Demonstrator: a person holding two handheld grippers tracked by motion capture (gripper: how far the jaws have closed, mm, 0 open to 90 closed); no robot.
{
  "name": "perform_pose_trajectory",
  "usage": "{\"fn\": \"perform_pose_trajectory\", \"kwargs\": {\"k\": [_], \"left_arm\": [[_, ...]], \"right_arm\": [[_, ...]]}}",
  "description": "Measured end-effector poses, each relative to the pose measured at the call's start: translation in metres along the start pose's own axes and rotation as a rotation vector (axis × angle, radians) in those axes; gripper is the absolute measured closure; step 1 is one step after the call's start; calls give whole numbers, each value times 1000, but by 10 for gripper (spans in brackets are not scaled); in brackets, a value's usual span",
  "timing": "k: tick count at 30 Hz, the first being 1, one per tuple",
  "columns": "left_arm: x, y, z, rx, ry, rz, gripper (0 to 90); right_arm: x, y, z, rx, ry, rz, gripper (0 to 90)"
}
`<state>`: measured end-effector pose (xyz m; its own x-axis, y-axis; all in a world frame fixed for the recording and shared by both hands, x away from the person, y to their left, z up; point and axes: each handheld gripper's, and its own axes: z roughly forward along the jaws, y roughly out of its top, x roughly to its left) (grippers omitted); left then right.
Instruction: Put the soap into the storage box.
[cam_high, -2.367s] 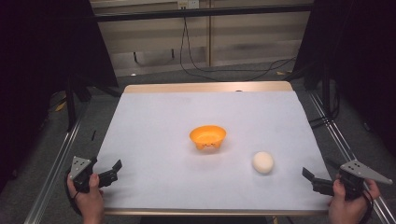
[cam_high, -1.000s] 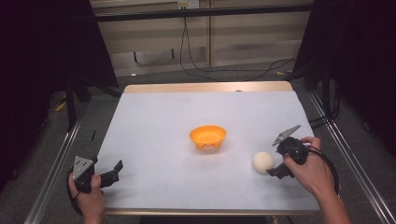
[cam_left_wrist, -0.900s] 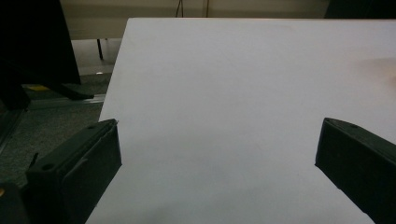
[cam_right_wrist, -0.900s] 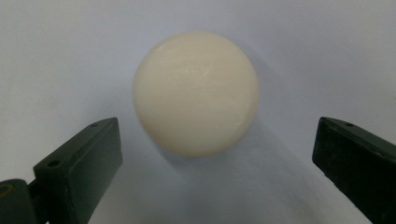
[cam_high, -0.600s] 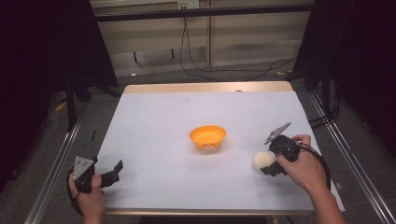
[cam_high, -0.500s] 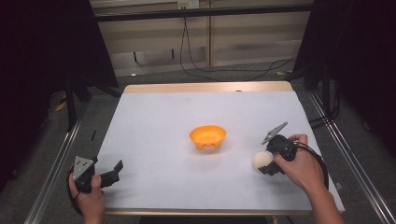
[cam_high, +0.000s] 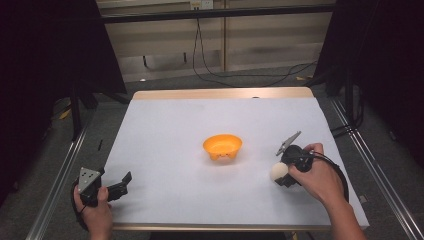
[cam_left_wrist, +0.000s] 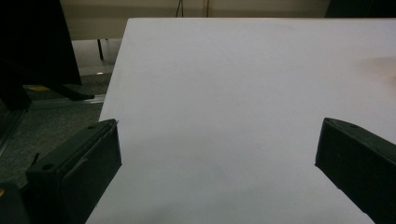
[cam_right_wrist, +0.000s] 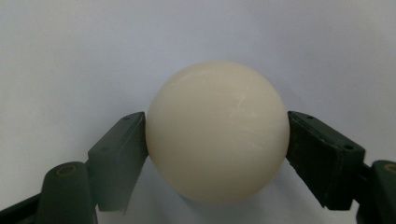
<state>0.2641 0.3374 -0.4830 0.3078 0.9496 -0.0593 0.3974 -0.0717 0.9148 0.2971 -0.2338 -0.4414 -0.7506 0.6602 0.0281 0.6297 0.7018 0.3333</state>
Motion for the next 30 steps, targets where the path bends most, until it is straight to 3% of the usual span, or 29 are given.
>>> {"fn": "perform_pose_trajectory", "kwargs": {"k": [6,19,30], "left_arm": [[0,0,0,1,2,2,0],[0,0,0,1,1,1,0],[0,0,0,0,-4,-1,0]], "right_arm": [[0,2,6,11,-2,-8,229],[-1,9,4,9,-6,-2,233],[-3,38,-15,-13,-9,-55,233]]}}
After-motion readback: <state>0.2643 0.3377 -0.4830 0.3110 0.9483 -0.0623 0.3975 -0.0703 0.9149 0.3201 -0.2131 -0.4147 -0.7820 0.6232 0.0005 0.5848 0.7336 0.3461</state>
